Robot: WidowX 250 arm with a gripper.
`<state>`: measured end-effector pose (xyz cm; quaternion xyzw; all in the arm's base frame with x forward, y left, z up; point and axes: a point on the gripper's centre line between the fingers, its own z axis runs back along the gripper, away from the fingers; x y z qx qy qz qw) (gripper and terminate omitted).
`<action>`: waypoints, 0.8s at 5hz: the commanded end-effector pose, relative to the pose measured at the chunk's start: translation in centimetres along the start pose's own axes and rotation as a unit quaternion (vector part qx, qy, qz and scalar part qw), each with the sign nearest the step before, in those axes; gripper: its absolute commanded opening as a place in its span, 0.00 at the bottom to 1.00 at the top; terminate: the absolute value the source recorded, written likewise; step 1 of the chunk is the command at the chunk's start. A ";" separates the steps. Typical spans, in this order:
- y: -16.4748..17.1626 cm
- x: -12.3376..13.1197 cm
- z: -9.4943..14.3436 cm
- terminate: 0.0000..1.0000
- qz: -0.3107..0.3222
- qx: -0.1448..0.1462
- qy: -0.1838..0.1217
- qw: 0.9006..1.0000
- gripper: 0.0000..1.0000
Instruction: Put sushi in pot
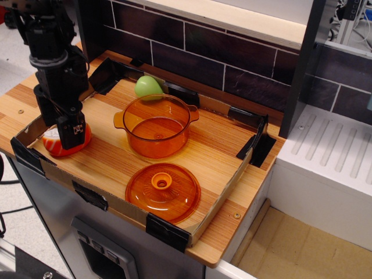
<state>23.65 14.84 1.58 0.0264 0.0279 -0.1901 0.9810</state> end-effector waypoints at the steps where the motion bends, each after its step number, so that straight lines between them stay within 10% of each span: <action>1: 0.7 0.6 -0.7 0.00 0.004 0.022 0.006 1.000 1.00; 2: 0.5 0.5 0.4 0.00 -0.002 -0.001 0.002 1.000 0.00; 4: -1.0 2.2 5.8 0.00 0.034 -0.014 -0.031 0.999 0.00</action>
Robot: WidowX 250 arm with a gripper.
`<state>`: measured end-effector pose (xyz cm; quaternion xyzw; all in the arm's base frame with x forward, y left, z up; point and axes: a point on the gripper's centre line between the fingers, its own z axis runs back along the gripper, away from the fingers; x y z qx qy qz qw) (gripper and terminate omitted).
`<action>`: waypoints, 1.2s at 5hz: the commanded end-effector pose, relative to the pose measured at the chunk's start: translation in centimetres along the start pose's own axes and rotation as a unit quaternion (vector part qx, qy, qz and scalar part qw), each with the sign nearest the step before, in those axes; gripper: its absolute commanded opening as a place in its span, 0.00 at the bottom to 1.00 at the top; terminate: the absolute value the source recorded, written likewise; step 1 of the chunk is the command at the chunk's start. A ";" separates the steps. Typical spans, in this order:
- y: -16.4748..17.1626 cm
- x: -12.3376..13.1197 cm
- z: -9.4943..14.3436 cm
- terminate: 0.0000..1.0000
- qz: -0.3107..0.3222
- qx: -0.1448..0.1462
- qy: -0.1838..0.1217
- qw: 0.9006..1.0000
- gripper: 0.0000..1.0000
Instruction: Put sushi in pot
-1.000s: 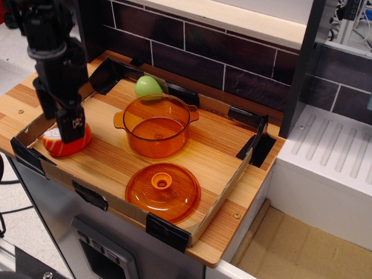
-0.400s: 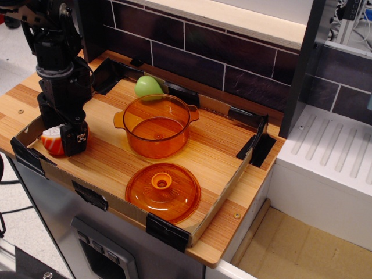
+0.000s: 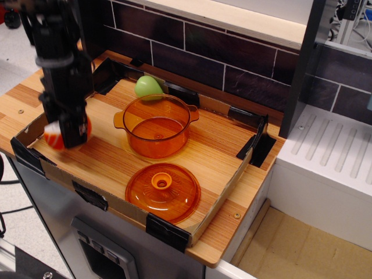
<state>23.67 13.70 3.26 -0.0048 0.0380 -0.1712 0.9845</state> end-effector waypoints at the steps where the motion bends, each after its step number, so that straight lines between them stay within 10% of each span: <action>1: -2.3 3.9 6.7 0.00 0.033 0.005 -0.045 0.998 0.00; 6: -7.0 10.0 2.3 0.00 0.081 0.019 0.006 0.996 0.00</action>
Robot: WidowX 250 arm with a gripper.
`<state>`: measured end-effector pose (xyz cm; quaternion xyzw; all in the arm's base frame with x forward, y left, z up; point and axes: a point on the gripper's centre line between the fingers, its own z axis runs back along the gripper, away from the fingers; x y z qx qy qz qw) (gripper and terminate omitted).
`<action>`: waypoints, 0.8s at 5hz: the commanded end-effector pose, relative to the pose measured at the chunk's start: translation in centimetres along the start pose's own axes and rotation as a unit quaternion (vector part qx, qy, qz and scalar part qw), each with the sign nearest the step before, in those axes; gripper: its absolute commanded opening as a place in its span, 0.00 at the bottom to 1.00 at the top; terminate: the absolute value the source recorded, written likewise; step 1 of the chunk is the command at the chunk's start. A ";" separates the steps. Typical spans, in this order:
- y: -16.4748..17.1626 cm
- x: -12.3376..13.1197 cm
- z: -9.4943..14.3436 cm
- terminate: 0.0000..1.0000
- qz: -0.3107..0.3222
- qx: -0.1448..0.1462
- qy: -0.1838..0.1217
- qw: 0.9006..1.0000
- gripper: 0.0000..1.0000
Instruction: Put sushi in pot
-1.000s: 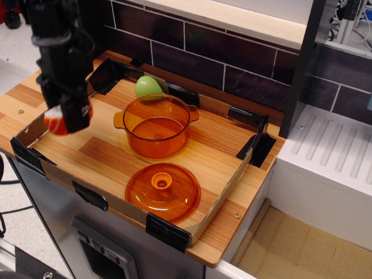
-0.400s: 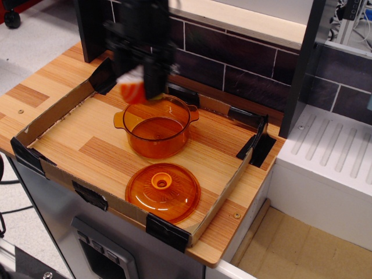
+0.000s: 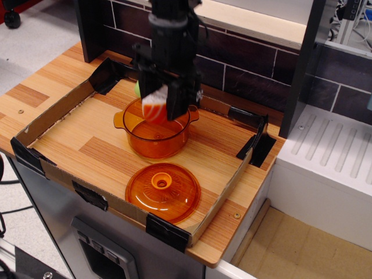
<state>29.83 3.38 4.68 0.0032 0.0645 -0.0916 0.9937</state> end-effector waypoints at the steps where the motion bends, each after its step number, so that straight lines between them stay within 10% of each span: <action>1: 1.0 1.2 -0.4 0.00 0.021 0.021 -0.015 0.999 1.00; 4: 0.8 0.6 6.4 0.00 0.014 -0.013 -0.079 0.997 1.00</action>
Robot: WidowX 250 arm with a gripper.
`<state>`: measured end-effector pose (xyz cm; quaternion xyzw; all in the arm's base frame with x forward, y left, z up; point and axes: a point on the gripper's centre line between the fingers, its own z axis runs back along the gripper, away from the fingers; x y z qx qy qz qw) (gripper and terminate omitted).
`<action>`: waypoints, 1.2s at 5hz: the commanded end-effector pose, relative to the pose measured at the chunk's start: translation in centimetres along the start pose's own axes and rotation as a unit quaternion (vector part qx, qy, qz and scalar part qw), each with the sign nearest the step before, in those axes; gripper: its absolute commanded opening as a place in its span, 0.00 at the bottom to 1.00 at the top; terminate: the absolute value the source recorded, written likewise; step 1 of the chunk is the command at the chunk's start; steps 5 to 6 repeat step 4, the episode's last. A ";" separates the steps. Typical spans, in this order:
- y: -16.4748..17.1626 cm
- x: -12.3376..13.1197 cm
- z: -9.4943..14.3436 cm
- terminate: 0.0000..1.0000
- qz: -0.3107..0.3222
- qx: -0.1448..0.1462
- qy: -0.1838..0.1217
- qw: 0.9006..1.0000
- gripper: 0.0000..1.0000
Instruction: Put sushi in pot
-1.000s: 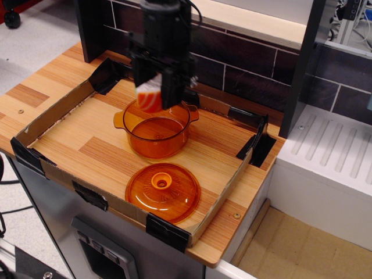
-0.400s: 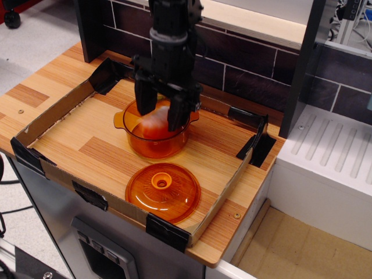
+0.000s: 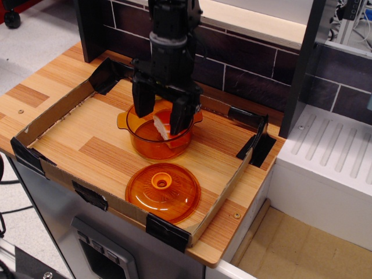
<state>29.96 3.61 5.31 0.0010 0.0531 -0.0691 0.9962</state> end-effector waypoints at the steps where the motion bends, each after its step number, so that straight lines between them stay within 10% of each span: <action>1: 0.5 0.3 8.9 0.00 -0.014 -0.031 -0.081 0.996 1.00; 3: 0.9 -0.3 10.1 0.00 -0.026 -0.028 -0.089 0.995 1.00; 4: 0.9 -0.3 10.1 1.00 -0.026 -0.028 -0.089 0.995 1.00; 6: 0.9 -0.3 10.1 1.00 -0.026 -0.028 -0.089 0.995 1.00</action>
